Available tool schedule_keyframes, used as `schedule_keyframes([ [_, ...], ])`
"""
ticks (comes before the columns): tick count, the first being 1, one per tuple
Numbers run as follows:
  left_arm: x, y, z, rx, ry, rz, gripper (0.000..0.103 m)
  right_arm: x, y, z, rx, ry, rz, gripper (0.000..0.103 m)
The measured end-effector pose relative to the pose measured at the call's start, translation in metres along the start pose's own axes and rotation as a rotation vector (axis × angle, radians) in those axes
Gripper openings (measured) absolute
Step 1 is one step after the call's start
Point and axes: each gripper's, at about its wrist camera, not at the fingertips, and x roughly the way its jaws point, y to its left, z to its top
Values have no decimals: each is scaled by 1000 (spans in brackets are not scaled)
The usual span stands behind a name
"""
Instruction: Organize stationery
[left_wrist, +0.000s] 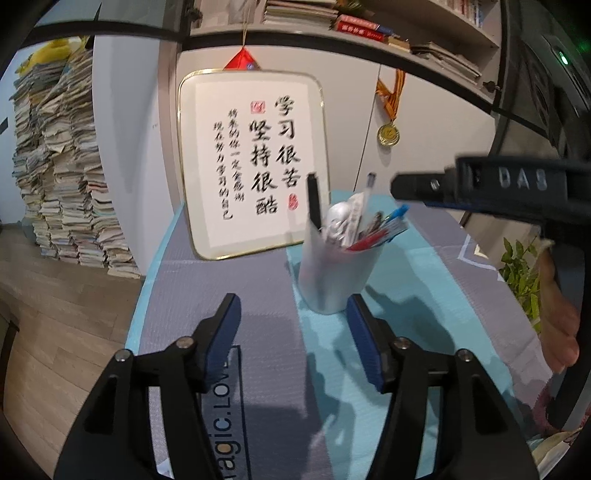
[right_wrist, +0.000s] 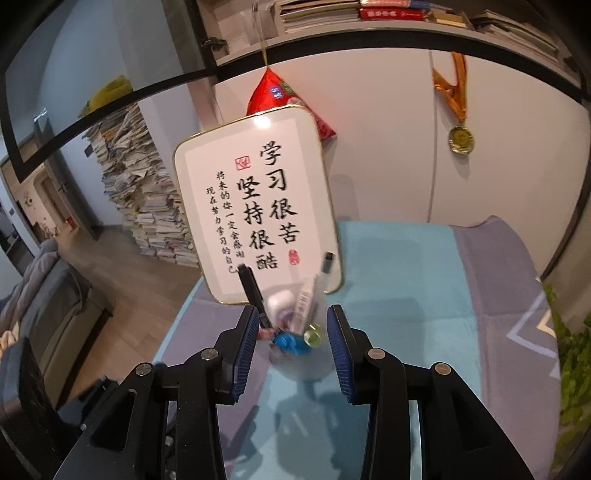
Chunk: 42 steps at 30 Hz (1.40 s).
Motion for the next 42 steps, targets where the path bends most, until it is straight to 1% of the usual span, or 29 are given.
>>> schedule_keyframes([
  [3, -8, -9, 3, 16, -16, -4, 65, -16, -8, -5, 6, -4, -22, 39],
  [5, -14, -15, 3, 24, -29, -5, 70, -30, -15, -13, 20, -7, -31, 39],
  [8, -25, -23, 5, 26, -49, -8, 74, -50, -27, -26, 40, -1, -56, 39],
  [13, -43, -41, 6, 43, -77, -11, 79, -76, -39, -42, 59, 1, -86, 40],
  [19, -70, -65, 7, 78, -116, -8, 82, -112, -44, -58, 59, -35, -104, 40],
  [20, -77, -70, 7, 83, -124, -6, 86, -121, -43, -60, 55, -51, -107, 41],
  [23, -91, -78, 5, 79, -137, 2, 90, -139, -41, -66, 50, -83, -114, 53],
  [24, -97, -80, 4, 78, -144, 2, 91, -145, -40, -69, 48, -96, -116, 53],
  [25, -103, -83, 3, 80, -153, 3, 95, -149, -39, -71, 45, -104, -118, 53],
  [26, -108, -86, 1, 83, -161, 7, 102, -155, -38, -74, 41, -113, -122, 53],
  [29, -122, -95, -5, 103, -187, 41, 102, -167, -37, -84, 46, -119, -140, 54],
  [34, -143, -101, -14, 117, -199, 43, 102, -183, -34, -97, 65, -125, -172, 54],
  [36, -151, -102, -16, 112, -208, 44, 102, -194, -30, -101, 61, -145, -190, 54],
  [38, -162, -102, -16, 104, -233, 40, 102, -210, -23, -104, 48, -181, -204, 54],
  [40, -173, -103, -17, 97, -262, 38, 102, -222, -17, -106, 33, -212, -215, 59],
  [41, -177, -103, -17, 95, -273, 37, 102, -229, -13, -108, 23, -233, -221, 64],
  [42, -180, -104, -18, 94, -281, 36, 102, -235, -10, -109, 16, -250, -225, 66],
])
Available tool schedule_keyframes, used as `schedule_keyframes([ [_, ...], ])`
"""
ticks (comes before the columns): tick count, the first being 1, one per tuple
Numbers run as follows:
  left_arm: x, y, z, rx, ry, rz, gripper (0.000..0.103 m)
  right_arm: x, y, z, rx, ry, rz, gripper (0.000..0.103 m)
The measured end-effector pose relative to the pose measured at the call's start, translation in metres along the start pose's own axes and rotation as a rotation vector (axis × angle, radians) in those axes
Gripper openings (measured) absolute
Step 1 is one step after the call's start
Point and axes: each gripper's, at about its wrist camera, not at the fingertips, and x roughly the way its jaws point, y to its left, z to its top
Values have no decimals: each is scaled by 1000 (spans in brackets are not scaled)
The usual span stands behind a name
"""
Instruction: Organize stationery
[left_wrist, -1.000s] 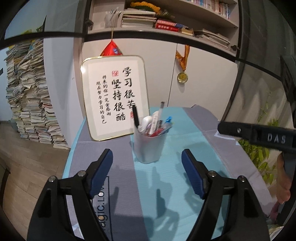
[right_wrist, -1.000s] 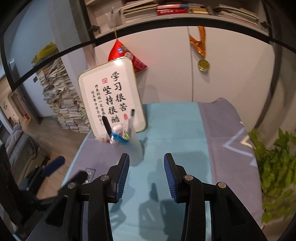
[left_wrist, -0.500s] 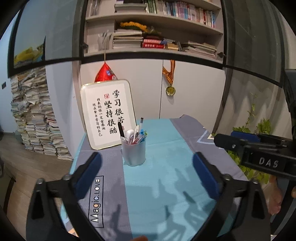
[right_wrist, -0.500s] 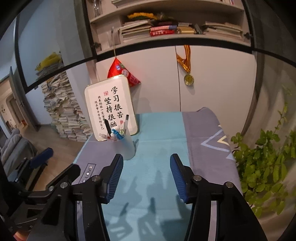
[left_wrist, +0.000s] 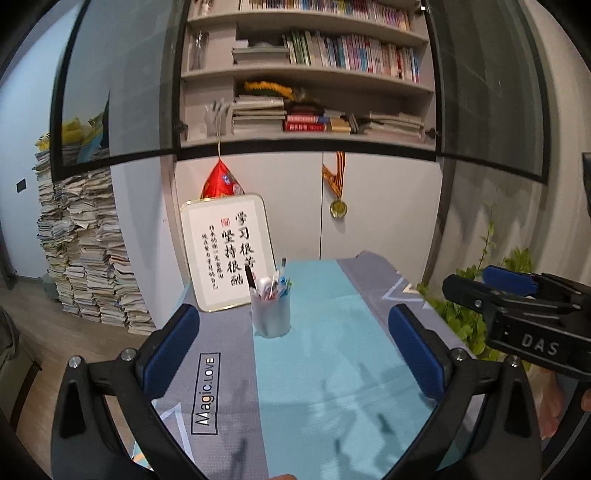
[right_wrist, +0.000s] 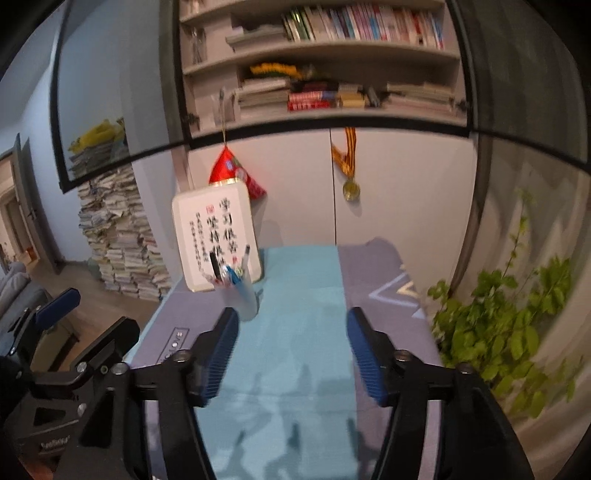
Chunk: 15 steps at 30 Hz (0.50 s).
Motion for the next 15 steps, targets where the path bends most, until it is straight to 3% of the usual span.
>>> schedule_keyframes([
  [15, -23, -4, 4, 9, -58, -9, 102, -26, 0, -2, 17, -54, -6, 66],
])
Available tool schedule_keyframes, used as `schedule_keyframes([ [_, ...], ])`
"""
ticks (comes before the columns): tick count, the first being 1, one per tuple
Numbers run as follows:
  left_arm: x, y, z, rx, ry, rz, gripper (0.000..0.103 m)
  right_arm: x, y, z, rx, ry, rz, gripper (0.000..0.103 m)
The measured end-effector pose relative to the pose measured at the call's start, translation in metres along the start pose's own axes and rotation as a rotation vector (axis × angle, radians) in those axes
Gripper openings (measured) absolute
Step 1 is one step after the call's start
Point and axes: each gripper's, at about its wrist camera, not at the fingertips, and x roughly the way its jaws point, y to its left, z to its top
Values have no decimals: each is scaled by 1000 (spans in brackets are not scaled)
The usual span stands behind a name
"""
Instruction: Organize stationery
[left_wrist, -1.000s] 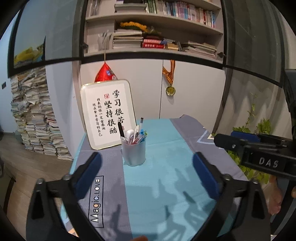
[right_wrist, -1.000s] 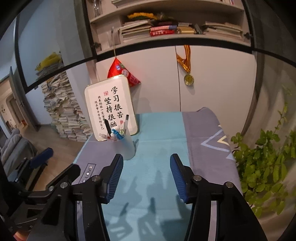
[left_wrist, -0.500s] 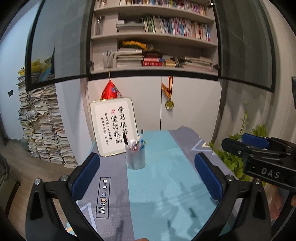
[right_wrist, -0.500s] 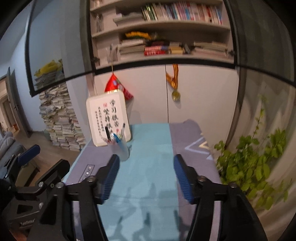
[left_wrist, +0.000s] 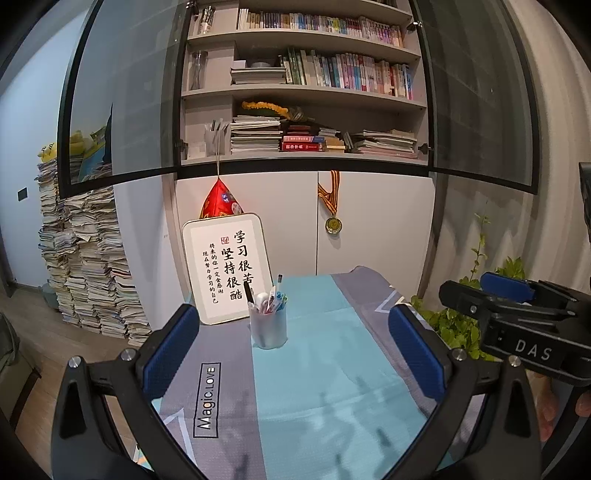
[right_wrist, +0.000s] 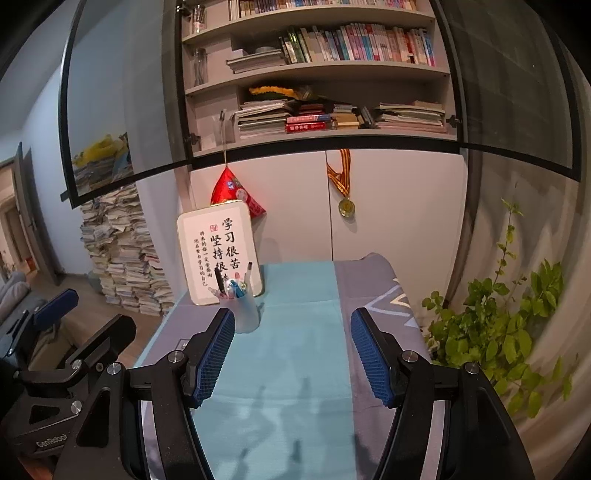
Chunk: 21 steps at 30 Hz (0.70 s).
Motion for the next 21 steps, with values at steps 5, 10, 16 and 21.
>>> schedule_keyframes([
  [5, -2, -2, 0, 4, -7, 10, 102, 0, 0, 0, 2, 3, 0, 66],
  [10, -3, -2, -1, 9, -8, 13, 102, -2, 1, -1, 4, 5, 1, 66],
  [16, -3, -2, -1, 14, -7, 10, 102, -2, 1, -2, 4, 8, 1, 66],
  [21, -4, -2, -1, 16, -9, 9, 102, -3, 1, -1, 3, 4, 0, 66],
])
